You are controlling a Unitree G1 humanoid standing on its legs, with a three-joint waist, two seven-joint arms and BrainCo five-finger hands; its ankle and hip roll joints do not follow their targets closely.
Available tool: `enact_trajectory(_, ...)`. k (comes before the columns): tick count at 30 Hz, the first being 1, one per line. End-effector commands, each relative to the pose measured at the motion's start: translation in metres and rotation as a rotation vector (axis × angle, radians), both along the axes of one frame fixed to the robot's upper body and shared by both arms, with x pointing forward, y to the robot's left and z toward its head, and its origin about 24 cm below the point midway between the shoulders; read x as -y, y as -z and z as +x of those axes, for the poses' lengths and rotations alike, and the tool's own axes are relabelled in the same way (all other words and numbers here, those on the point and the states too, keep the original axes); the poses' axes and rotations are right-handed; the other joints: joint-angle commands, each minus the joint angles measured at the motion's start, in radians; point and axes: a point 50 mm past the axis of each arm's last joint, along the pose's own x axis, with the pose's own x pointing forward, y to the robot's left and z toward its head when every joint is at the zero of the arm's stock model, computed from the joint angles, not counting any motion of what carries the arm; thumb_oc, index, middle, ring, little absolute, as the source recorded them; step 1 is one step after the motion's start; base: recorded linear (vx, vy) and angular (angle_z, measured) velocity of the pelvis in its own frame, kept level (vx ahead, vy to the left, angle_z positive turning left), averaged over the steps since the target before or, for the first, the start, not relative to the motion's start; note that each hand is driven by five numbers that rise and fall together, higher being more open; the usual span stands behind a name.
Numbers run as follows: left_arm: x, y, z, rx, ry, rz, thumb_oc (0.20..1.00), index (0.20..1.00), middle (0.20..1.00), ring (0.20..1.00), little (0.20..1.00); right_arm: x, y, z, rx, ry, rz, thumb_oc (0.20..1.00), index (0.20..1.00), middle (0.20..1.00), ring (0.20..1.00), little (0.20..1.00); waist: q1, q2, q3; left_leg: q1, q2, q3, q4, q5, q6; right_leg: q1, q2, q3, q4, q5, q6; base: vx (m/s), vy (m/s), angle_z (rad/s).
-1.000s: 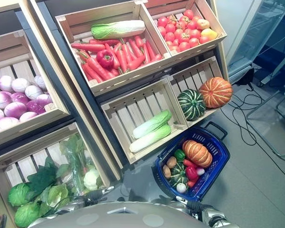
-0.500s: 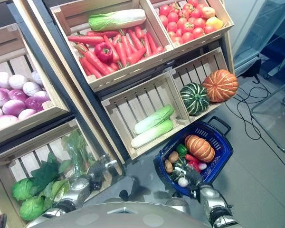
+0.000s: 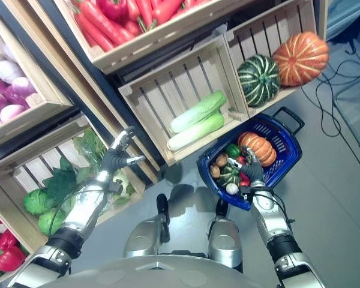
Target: Pick up fruits and vegetables into the basket
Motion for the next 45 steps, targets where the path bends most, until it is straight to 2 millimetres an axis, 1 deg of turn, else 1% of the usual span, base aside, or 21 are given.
enact_trajectory(1, 0.014, -0.043, 0.015, 0.242, -0.017, 0.066, 1.0, 1.0, 1.0, 1.0, 1.0, 0.001, -0.034, 0.007, 0.187, 0.009, -0.031, 1.0, 1.0, 1.0, 1.0, 1.0, -0.032, -0.007, 0.015, -0.044, 0.011, 0.004, 0.167, -0.131, 0.009, -0.09, 0.0, 0.018, 0.18, -0.078, -0.02, -0.07, -0.018, 0.01)
enact_trajectory(5, 0.025, -0.079, 0.041, 0.38, -0.094, 0.135, 1.0, 1.0, 1.0, 1.0, 1.0, -0.002, -0.053, 0.017, 0.242, -0.001, -0.066, 1.0, 1.0, 1.0, 1.0, 1.0, -0.069, -0.003, 0.061, -0.116, 0.017, 0.018, 0.191, -0.113, 0.002, -0.192, 0.007, 0.044, 0.252, -0.093, -0.023, -0.07, -0.017, -0.11)
enact_trajectory(7, 0.026, -0.086, 0.046, 0.402, -0.113, 0.153, 1.0, 1.0, 1.0, 1.0, 1.0, -0.003, -0.057, 0.02, 0.253, -0.005, -0.072, 1.0, 1.0, 1.0, 1.0, 1.0, -0.077, -0.003, 0.072, -0.133, 0.018, 0.022, 0.196, -0.109, 0.001, -0.218, 0.009, 0.051, 0.27, -0.096, -0.024, -0.05, 0.007, -0.16)
enact_trajectory(10, 0.024, -0.111, 0.062, 0.473, -0.183, 0.186, 1.0, 1.0, 1.0, 1.0, 1.0, -0.004, -0.074, 0.028, 0.296, -0.022, -0.11, 1.0, 1.0, 1.0, 1.0, 1.0, -0.107, 0.008, 0.102, -0.188, 0.02, 0.046, 0.219, -0.1, -0.005, -0.298, 0.016, 0.074, 0.321, -0.109, -0.03, -0.05, 0.034, -0.19)
enact_trajectory(13, 0.02, -0.135, 0.076, 0.531, -0.282, 0.199, 1.0, 1.0, 1.0, 1.0, 1.0, -0.006, -0.088, 0.035, 0.328, -0.05, -0.17, 1.0, 1.0, 1.0, 1.0, 1.0, -0.138, 0.019, 0.108, -0.251, 0.027, 0.073, 0.237, -0.095, -0.011, -0.382, 0.032, 0.097, 0.36, -0.124, -0.04, -0.02, 0.053, -0.27)
enact_trajectory(17, 0.009, -0.155, 0.087, 0.562, -0.382, 0.19, 1.0, 1.0, 1.0, 1.0, 1.0, -0.007, -0.097, 0.037, 0.339, -0.076, -0.213, 1.0, 1.0, 1.0, 1.0, 1.0, -0.163, 0.02, 0.108, -0.323, 0.033, 0.094, 0.268, -0.095, -0.017, -0.463, 0.046, 0.116, 0.391, -0.131, -0.048, 0.01, 0.025, -0.16)
enact_trajectory(23, -0.006, -0.177, 0.1, 0.569, -0.523, 0.181, 1.0, 1.0, 1.0, 1.0, 1.0, -0.003, -0.098, 0.034, 0.316, -0.097, -0.235, 1.0, 1.0, 1.0, 1.0, 1.0, -0.203, 0.02, 0.108, -0.408, 0.042, 0.124, 0.294, -0.098, -0.024, -0.57, 0.062, 0.138, 0.42, -0.136, -0.057, 0.03, 0.04, -0.17)
enact_trajectory(24, -0.008, -0.179, 0.101, 0.571, -0.543, 0.176, 1.0, 1.0, 1.0, 1.0, 1.0, -0.003, -0.098, 0.033, 0.313, -0.099, -0.24, 1.0, 1.0, 1.0, 1.0, 1.0, -0.208, 0.02, 0.108, -0.417, 0.042, 0.126, 0.295, -0.098, -0.026, -0.581, 0.063, 0.14, 0.422, -0.136, -0.059, 0.13, 0.08, -0.1)
enact_trajectory(25, -0.011, -0.179, 0.103, 0.555, -0.576, 0.169, 1.0, 1.0, 1.0, 1.0, 1.0, -0.002, -0.096, 0.031, 0.299, -0.103, -0.245, 1.0, 1.0, 1.0, 1.0, 1.0, -0.218, 0.02, 0.108, -0.414, 0.038, 0.118, 0.306, -0.126, -0.037, -0.581, 0.064, 0.152, 0.439, -0.168, -0.051, 0.14, 0.088, -0.07)
enact_trajectory(29, -0.024, -0.186, 0.109, 0.509, -0.666, 0.14, 1.0, 1.0, 1.0, 1.0, 1.0, 0.002, -0.093, 0.026, 0.277, -0.113, -0.263, 1.0, 1.0, 1.0, 1.0, 1.0, -0.242, 0.021, 0.108, -0.45, 0.036, 0.127, 0.321, -0.129, -0.041, -0.627, 0.068, 0.167, 0.451, -0.169, -0.056, 0.08, 0.074, -0.06)
enact_trajectory(32, -0.042, -0.189, 0.113, 0.441, -0.767, 0.113, 1.0, 1.0, 1.0, 1.0, 1.0, 0.004, -0.09, 0.023, 0.253, -0.111, -0.272, 1.0, 1.0, 1.0, 1.0, 1.0, -0.258, 0.018, 0.108, -0.483, 0.035, 0.13, 0.339, -0.136, -0.044, -0.661, 0.072, 0.18, 0.459, -0.169, -0.059, 0.07, 0.059, -0.1)
enact_trajectory(33, -0.05, -0.188, 0.114, 0.41, -0.793, 0.096, 1.0, 1.0, 1.0, 1.0, 1.0, 0.005, -0.089, 0.023, 0.248, -0.11, -0.275, 1.0, 1.0, 1.0, 1.0, 1.0, -0.265, 0.016, 0.108, -0.497, 0.036, 0.131, 0.349, -0.138, -0.045, -0.676, 0.074, 0.185, 0.465, -0.17, -0.06, 0.05, 0.046, -0.1)
enact_trajectory(36, -0.064, -0.188, 0.116, 0.333, -0.851, 0.065, 1.0, 1.0, 1.0, 1.0, 1.0, 0.007, -0.086, 0.022, 0.227, -0.094, -0.261, 1.0, 1.0, 1.0, 1.0, 1.0, -0.277, 0.011, 0.108, -0.529, 0.038, 0.132, 0.376, -0.148, -0.043, -0.704, 0.077, 0.196, 0.473, -0.169, -0.062, 0.05, 0.034, -0.01)
enact_trajectory(39, -0.076, -0.187, 0.117, 0.282, -0.903, 0.069, 1.0, 1.0, 1.0, 1.0, 1.0, 0.008, -0.083, 0.023, 0.209, -0.082, -0.251, 1.0, 1.0, 1.0, 1.0, 1.0, -0.283, 0.006, 0.108, -0.556, 0.044, 0.136, 0.399, -0.156, -0.042, -0.729, 0.078, 0.201, 0.479, -0.166, -0.062, 0.01, 0.006, 0.0)
enact_trajectory(42, -0.089, -0.186, 0.116, 0.215, -0.944, 0.033, 1.0, 1.0, 1.0, 1.0, 1.0, 0.008, -0.08, 0.023, 0.191, -0.072, -0.249, 1.0, 1.0, 1.0, 1.0, 1.0, -0.286, 0.003, 0.108, -0.586, 0.05, 0.136, 0.421, -0.163, -0.04, -0.754, 0.079, 0.208, 0.483, -0.163, -0.062, 0.02, 0.026, -0.03)
enact_trajectory(45, -0.099, -0.176, 0.115, 0.13, -0.979, -0.025, 1.0, 1.0, 1.0, 1.0, 1.0, 0.011, -0.081, 0.025, 0.182, -0.061, -0.262, 1.0, 1.0, 1.0, 1.0, 1.0, -0.294, 0.004, 0.108, -0.609, 0.054, 0.137, 0.444, -0.17, -0.04, -0.779, 0.077, 0.217, 0.496, -0.164, -0.062, 0.05, 0.087, -0.07)
